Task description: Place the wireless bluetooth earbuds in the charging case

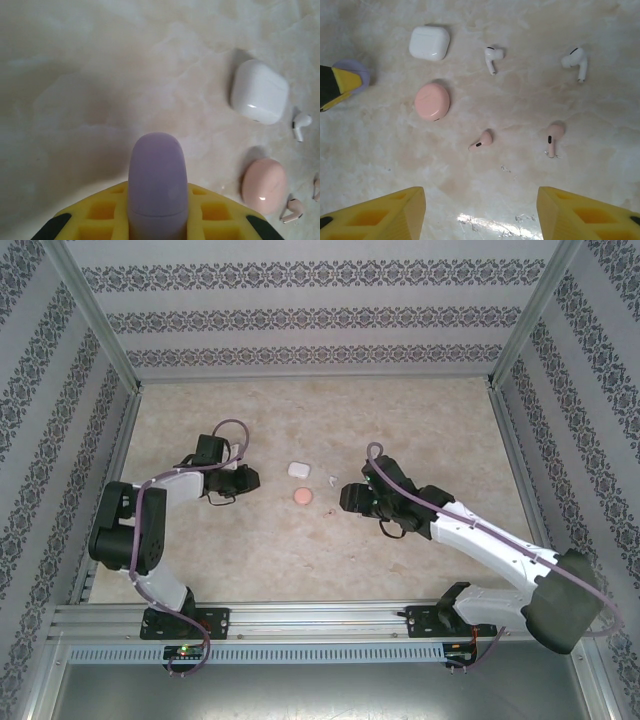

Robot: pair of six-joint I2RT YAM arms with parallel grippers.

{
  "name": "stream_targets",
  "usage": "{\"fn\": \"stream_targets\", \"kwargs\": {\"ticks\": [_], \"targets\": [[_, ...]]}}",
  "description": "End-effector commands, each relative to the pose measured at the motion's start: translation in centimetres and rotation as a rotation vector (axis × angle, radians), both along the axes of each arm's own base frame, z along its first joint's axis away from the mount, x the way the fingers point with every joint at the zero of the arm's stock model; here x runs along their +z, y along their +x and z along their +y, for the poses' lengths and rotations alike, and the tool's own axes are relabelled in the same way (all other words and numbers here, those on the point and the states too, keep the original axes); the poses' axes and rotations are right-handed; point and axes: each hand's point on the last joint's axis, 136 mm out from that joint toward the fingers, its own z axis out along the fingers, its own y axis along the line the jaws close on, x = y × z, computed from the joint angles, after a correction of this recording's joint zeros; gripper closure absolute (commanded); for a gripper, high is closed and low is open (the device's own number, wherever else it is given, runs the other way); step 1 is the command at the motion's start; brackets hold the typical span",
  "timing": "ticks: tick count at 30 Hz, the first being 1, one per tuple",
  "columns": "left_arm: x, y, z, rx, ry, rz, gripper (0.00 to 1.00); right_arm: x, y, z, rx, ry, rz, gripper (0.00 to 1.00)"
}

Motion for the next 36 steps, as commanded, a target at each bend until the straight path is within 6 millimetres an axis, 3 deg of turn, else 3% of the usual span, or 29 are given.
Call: {"fn": "stream_targets", "kwargs": {"ticks": [1, 12, 16, 21, 30, 36], "targets": [[0.0, -0.1, 0.5, -0.01, -0.02, 0.042, 1.0, 1.3, 1.0, 1.0, 0.011, -0.005, -0.051, 0.39], [-3.6, 0.0, 4.6, 0.031, 0.169, 0.18, 0.75, 0.7, 1.5, 2.7, 0.047, -0.067, -0.034, 0.36], [-3.9, 0.5, 5.5, 0.056, 0.159, 0.202, 0.66, 0.7, 1.5, 3.2, 0.053, -0.081, -0.027, 0.36], [-3.4, 0.8, 6.4, 0.069, 0.161, 0.22, 0.55, 1.1, 1.3, 3.8, 0.058, -0.099, -0.021, 0.35], [-2.5, 1.8, 9.0, 0.116, 0.161, 0.242, 0.52, 2.9, 2.0, 4.2, 0.068, -0.131, -0.04, 0.34], [1.2, 3.3, 10.4, 0.13, 0.164, 0.176, 0.49, 2.2, 3.0, 5.1, 0.08, -0.17, -0.02, 0.33]]}}
